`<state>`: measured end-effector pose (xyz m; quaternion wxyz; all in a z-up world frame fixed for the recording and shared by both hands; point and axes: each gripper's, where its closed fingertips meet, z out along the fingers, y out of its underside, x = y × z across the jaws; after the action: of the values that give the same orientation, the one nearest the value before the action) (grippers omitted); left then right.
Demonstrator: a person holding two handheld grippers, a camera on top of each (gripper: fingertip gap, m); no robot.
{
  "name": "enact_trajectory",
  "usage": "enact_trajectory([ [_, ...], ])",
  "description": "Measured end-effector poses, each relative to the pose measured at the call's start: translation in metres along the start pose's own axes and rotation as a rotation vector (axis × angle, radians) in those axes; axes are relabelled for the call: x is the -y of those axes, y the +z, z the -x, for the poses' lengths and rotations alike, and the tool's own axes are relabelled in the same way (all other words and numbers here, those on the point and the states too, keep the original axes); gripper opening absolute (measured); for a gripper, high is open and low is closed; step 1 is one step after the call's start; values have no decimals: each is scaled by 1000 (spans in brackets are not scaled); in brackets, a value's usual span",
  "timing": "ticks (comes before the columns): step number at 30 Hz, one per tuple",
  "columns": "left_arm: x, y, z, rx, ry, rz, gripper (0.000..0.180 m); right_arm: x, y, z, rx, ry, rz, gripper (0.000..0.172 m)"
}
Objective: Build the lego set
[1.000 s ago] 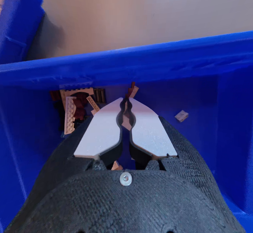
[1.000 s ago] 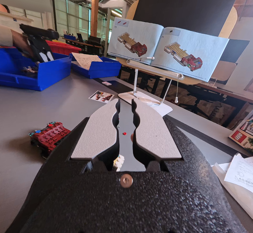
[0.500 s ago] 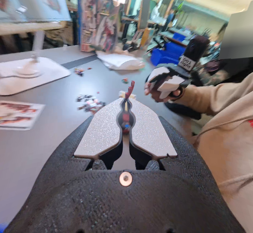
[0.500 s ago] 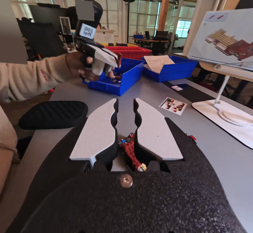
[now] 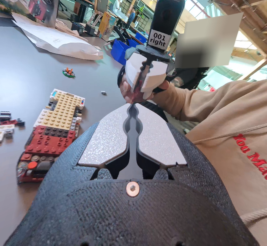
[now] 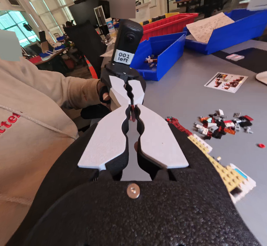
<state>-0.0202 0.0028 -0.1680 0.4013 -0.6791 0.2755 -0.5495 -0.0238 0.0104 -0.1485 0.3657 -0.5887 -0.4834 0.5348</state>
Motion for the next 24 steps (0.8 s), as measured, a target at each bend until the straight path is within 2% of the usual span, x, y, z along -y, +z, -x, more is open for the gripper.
enact_trajectory([
  [2, -1, -7, 11, 80, 98, 13, 7, -16, -16, -20, -24, 137, 93, 6],
  [5, 6, -26, 31, 233, 269, 8, 8, -65, -43, -60, -108, 351, 307, 6],
  [9, 11, -44, 55, 345, 314, -14, 6, -113, -58, -83, -125, 520, 481, 6],
  [15, 0, -49, 74, 401, 314, 20, 7, -138, -66, -97, -174, 453, 653, 10],
  [20, -2, -48, 76, 410, 341, 33, 7, -134, -77, -112, -237, 397, 664, 19],
  [24, 2, -50, 75, 414, 347, 15, 7, -125, -85, -117, -280, 338, 625, 19],
])
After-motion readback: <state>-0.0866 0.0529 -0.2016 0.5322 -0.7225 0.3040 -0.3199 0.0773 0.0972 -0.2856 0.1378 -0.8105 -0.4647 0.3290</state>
